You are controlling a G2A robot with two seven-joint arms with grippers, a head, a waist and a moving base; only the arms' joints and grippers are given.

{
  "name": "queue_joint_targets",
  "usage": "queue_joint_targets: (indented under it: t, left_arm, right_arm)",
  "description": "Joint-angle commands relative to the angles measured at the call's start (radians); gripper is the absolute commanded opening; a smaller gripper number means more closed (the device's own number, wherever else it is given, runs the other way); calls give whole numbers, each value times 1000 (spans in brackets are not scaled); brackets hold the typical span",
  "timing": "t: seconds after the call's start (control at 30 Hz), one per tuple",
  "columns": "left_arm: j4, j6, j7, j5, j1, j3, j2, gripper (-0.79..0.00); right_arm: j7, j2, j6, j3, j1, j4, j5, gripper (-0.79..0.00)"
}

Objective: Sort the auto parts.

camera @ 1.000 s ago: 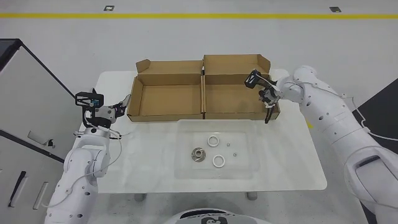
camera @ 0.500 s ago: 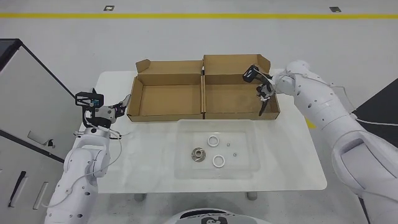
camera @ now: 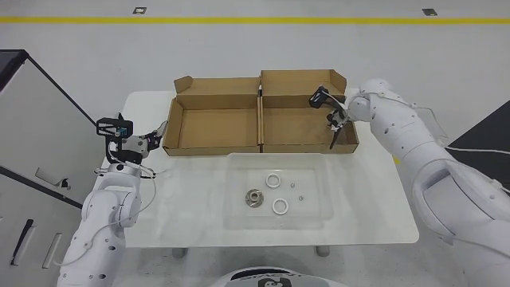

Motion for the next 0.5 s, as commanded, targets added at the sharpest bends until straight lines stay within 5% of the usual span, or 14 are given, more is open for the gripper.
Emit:
queue_joint_targets:
  t: [0.0, 0.2, 0.3, 0.37, 0.47]
  left_arm:
    - [0, 0, 0, 0, 0, 0, 0, 0]
    - [0, 0, 0, 0, 0, 0, 0, 0]
    - [0, 0, 0, 0, 0, 0, 0, 0]
    - [0, 0, 0, 0, 0, 0, 0, 0]
    - [0, 0, 0, 0, 0, 0, 0, 0]
  right_arm:
    - [-5, -8, -11, -4, 3, 17, 1, -690]
    - [-23, -26, -28, -10, 13, 51, -2, -517]
    - [-29, -32, -43, -10, 19, 63, -3, -391]
    - [-37, -35, -55, -8, 22, 69, -3, -228]
    - [-52, -36, -69, -6, 28, 68, -14, -142]
